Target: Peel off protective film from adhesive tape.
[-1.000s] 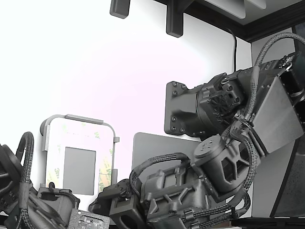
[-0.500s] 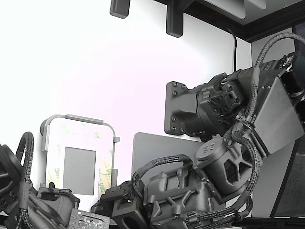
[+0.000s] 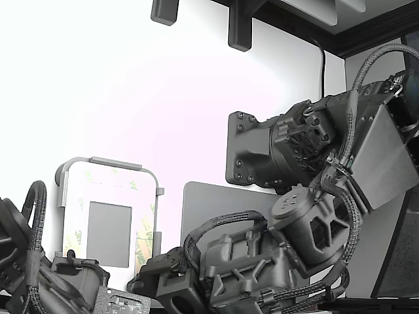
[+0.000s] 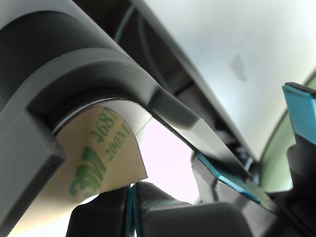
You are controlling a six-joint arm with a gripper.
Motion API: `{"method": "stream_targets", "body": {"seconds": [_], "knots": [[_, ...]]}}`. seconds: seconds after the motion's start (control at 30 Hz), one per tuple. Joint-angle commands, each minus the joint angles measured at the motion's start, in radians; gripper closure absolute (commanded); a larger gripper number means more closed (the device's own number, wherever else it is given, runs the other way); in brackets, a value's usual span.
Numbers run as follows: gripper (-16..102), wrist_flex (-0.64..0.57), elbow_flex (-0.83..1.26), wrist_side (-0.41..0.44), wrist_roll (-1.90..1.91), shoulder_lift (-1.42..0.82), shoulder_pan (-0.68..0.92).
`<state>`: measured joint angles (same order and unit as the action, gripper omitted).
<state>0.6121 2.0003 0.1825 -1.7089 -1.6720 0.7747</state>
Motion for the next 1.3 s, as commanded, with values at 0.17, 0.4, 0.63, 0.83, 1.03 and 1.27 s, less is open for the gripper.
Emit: {"method": "stream_targets", "body": {"seconds": [0.17,0.4,0.63,0.83,1.03,1.27], "knots": [[97,-0.003,-0.002,0.0,-0.009,-0.04,-0.008],[97,-0.005,0.0,0.002,-0.02,-0.034,-0.015],[97,0.017,-0.012,0.006,-0.025,-0.026,-0.02],[97,0.014,-0.009,-0.002,-0.029,-0.021,-0.032],[97,0.011,-0.008,-0.006,-0.031,-0.017,-0.04],[97,-0.005,0.003,-0.015,-0.035,-0.015,-0.048]]}}
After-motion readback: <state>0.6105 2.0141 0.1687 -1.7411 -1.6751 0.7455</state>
